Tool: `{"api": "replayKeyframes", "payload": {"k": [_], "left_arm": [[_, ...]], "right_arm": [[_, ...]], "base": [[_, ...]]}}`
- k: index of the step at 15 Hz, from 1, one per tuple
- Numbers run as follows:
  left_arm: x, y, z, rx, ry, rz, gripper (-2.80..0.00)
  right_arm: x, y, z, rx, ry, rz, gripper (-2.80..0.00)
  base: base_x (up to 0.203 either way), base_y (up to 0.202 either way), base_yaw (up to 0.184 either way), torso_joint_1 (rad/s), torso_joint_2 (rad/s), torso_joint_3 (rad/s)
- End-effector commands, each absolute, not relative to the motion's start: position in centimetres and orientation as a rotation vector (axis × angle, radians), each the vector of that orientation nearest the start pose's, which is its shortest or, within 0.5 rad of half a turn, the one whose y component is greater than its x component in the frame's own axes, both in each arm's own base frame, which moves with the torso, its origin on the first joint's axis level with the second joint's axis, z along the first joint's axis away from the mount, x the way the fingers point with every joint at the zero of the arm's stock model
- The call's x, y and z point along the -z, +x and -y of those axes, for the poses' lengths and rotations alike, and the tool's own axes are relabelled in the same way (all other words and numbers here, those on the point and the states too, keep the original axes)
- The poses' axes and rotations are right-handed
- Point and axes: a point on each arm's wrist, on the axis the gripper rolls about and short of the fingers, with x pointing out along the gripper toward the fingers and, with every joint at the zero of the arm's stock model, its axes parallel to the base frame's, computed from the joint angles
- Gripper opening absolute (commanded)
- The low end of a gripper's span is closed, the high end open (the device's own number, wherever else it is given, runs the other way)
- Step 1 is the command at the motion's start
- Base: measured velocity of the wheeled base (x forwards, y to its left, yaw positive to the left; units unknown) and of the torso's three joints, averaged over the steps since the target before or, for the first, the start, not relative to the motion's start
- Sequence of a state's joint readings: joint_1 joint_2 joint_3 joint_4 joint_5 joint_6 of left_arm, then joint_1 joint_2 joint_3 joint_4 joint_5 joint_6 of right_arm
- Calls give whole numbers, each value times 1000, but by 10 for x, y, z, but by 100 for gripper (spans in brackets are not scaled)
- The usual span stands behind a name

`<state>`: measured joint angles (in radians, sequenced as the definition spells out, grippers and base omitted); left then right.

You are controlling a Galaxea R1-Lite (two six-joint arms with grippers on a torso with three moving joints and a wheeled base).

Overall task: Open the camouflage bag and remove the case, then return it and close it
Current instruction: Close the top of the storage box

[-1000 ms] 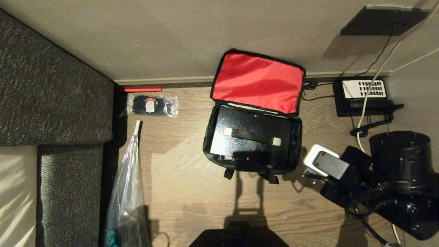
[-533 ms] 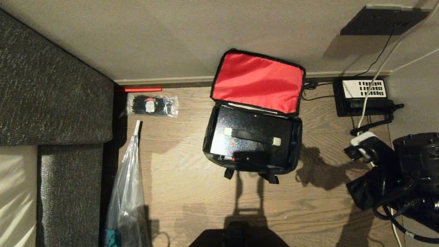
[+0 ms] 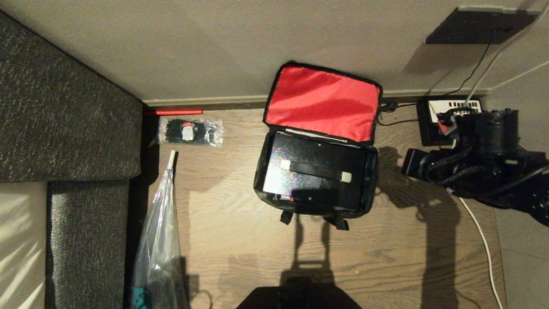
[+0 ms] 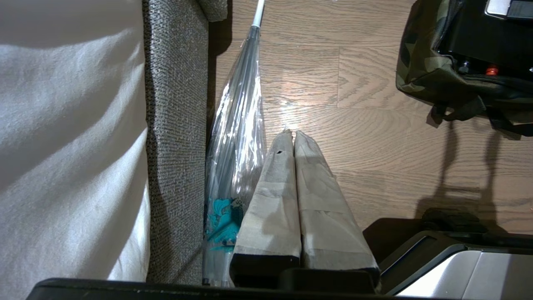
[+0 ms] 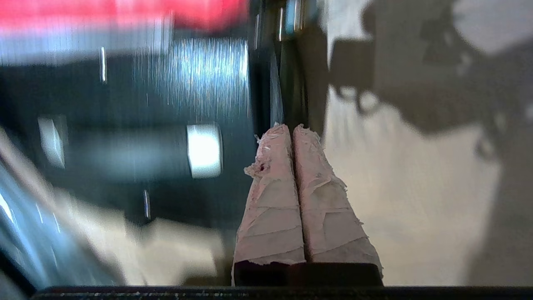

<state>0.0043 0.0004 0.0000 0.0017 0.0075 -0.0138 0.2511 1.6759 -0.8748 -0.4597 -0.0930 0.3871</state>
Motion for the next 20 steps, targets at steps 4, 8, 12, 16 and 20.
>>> {"api": "replayKeyframes", "payload": {"k": [4, 8, 12, 16, 20], "left_arm": [[-74, -23, 0, -12, -14, -3, -280], [-74, -23, 0, -12, -14, -3, -280], [-74, -23, 0, -12, -14, -3, -280], [-74, -23, 0, -12, -14, -3, -280], [-74, -23, 0, -12, -14, -3, -280]], "right_arm": [[-184, 382, -51, -178, 381, -293, 0], [-172, 402, -49, -189, 557, -293, 0], [-175, 421, -50, -256, 738, -242, 0], [-171, 441, -49, -273, 716, -188, 0], [-174, 453, -42, -285, 684, -106, 0]], "base": [[0, 0, 0, 0, 0, 0], [0, 0, 0, 0, 0, 0], [0, 0, 0, 0, 0, 0], [0, 0, 0, 0, 0, 0], [0, 0, 0, 0, 0, 0]]}}
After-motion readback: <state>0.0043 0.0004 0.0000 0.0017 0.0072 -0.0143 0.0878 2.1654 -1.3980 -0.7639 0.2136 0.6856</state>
